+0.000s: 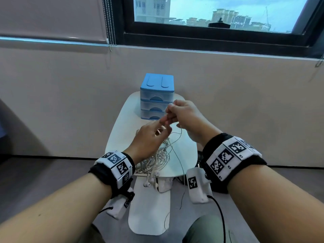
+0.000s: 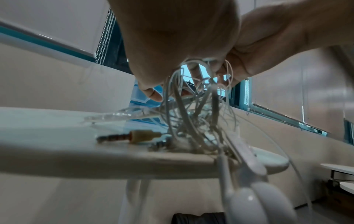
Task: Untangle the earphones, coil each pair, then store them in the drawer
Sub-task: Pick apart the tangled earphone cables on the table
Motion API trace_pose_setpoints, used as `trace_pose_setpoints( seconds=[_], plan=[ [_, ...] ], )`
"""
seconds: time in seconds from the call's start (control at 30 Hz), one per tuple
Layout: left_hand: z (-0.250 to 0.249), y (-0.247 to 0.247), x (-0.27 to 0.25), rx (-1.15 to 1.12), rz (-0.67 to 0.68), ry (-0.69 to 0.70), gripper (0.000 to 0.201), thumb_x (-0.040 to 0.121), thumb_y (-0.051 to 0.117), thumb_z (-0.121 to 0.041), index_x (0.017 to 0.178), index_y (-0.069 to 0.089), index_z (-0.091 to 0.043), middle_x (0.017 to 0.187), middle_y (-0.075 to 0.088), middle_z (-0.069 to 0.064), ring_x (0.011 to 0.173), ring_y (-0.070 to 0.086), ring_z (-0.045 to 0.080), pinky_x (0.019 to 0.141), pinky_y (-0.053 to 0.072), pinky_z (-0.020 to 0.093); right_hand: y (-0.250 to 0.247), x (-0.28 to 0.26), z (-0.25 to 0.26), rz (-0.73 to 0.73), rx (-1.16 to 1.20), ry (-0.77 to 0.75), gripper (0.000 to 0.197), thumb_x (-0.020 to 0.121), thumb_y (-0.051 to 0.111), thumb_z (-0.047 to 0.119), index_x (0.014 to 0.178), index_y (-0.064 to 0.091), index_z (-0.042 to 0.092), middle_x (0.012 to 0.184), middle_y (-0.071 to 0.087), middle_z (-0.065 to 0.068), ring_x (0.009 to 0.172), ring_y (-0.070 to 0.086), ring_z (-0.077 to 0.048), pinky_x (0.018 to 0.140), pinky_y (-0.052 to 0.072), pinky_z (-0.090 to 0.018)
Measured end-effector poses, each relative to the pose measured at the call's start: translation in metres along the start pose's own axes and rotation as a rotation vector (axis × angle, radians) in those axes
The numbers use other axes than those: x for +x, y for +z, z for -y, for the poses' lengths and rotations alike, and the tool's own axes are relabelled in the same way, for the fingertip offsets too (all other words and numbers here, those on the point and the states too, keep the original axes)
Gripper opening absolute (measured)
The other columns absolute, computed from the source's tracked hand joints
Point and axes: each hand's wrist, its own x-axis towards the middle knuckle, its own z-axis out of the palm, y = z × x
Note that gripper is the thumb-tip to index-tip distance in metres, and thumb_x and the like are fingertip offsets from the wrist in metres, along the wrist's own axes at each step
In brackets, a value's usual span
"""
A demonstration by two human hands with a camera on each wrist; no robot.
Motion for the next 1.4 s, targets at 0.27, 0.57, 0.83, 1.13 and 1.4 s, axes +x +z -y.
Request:
trace_pose_setpoints(
  seconds=[0.27,0.57,0.83,1.13,1.4],
  plan=[
    [0.015,0.009,0.004,0.186,-0.011,-0.051,0.012,0.094,0.065,-0.033,0.086,0.056,-0.03,0.085,0.064,-0.01,0.083,0.062,0.016,0.083,0.054,0.047,0.001,-0.01,0.026,-0.105,0.216,-0.226,0.029,0.095,0.049,0.004,0.067,0.052,0.011,0.11,0.077,-0.009,0.078,0.062,0.007,0.072,0.039,-0.025],
    [0.008,0.008,0.0,0.193,-0.189,0.037,0.009,0.1,0.061,-0.019,0.104,0.057,-0.026,0.091,0.06,-0.003,0.079,0.059,0.02,0.074,0.055,0.045,-0.005,-0.013,0.026,-0.115,0.57,-0.232,0.027,0.09,0.05,0.016,0.064,0.043,0.018,0.11,0.077,-0.008,0.106,0.065,-0.01,0.092,0.038,-0.039],
    [0.018,-0.01,0.02,0.15,-0.172,-0.078,0.016,0.099,0.065,-0.029,0.086,0.057,-0.029,0.087,0.064,-0.005,0.077,0.061,0.016,0.074,0.055,0.04,-0.018,-0.01,0.025,-0.162,0.63,-0.113,0.04,0.094,0.063,0.012,0.055,0.053,0.014,0.1,0.076,-0.022,0.049,0.051,-0.015,0.046,0.039,-0.018],
    [0.019,-0.023,0.011,0.077,-0.017,-0.11,0.028,0.104,0.057,-0.03,0.084,0.073,-0.019,0.076,0.067,-0.009,0.067,0.057,0.006,0.066,0.045,0.029,-0.032,-0.007,-0.035,-0.235,-0.199,0.168,0.005,0.089,0.062,0.005,0.088,0.067,0.005,0.093,0.076,-0.02,0.047,0.064,-0.021,0.041,0.036,-0.019],
    [0.001,-0.031,0.017,0.258,0.097,-0.041,0.034,0.099,0.043,-0.037,0.073,0.061,-0.024,0.073,0.065,-0.008,0.069,0.061,0.015,0.072,0.054,0.043,-0.004,-0.016,-0.018,-0.025,-0.449,-0.247,0.038,0.081,0.078,0.035,0.116,0.068,0.026,0.114,0.068,0.009,0.108,0.061,-0.005,0.085,0.046,-0.021]
  ],
)
